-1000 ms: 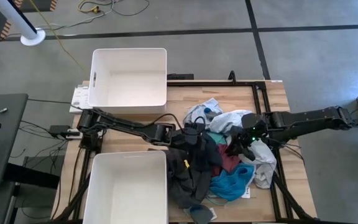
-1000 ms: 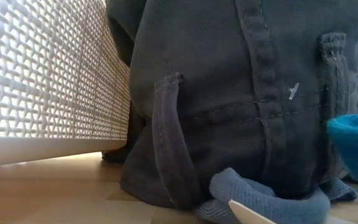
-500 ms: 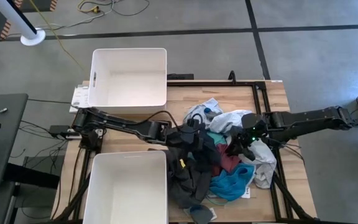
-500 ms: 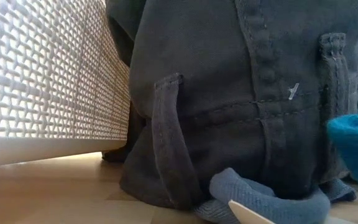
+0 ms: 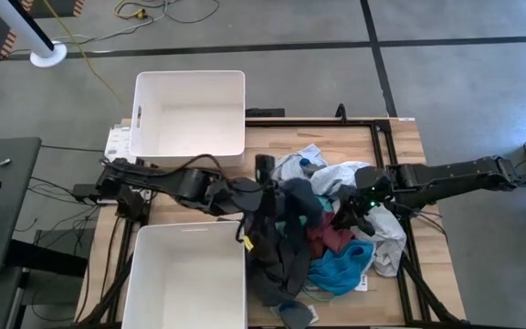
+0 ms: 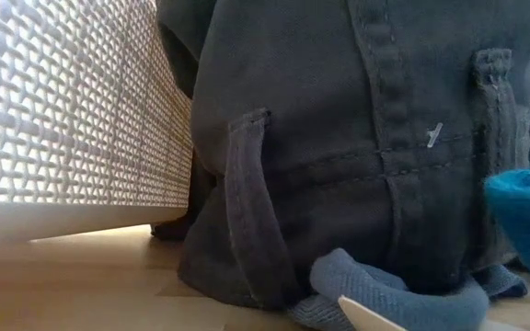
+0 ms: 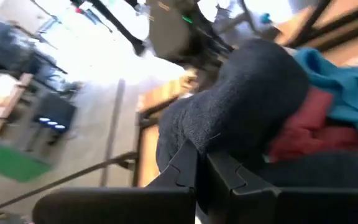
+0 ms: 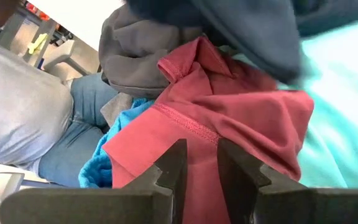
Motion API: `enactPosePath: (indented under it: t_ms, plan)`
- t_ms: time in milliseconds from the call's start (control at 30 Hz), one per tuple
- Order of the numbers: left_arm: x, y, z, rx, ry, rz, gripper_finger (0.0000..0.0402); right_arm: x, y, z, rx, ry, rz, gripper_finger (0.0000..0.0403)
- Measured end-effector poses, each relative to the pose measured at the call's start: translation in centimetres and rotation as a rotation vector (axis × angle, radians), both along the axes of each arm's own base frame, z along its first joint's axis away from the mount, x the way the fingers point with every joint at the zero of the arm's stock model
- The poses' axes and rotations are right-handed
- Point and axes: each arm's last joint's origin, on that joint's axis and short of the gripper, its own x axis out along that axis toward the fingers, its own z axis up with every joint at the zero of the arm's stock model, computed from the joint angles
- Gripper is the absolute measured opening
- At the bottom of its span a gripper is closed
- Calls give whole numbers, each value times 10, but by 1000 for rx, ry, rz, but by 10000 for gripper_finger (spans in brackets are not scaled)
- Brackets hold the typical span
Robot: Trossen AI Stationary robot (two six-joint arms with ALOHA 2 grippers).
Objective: Sort clothes
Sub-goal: Put the dark blue shorts into the top white laundry bin
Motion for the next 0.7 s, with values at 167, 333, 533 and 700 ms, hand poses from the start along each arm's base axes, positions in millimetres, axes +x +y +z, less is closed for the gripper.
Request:
enactPosePath:
  t_ms: [167,333,533,700]
  plan:
    - [-19,1,36,51,-65,66,1,0,0,0,0,0,0,107]
    - [-40,3,67,78,-131,120,0,0,0,0,0,0,0,107]
    - [-68,4,88,108,-196,162,0,0,0,0,0,0,0,107]
    - [-97,-1,100,68,-216,137,0,0,0,0,0,0,1,107]
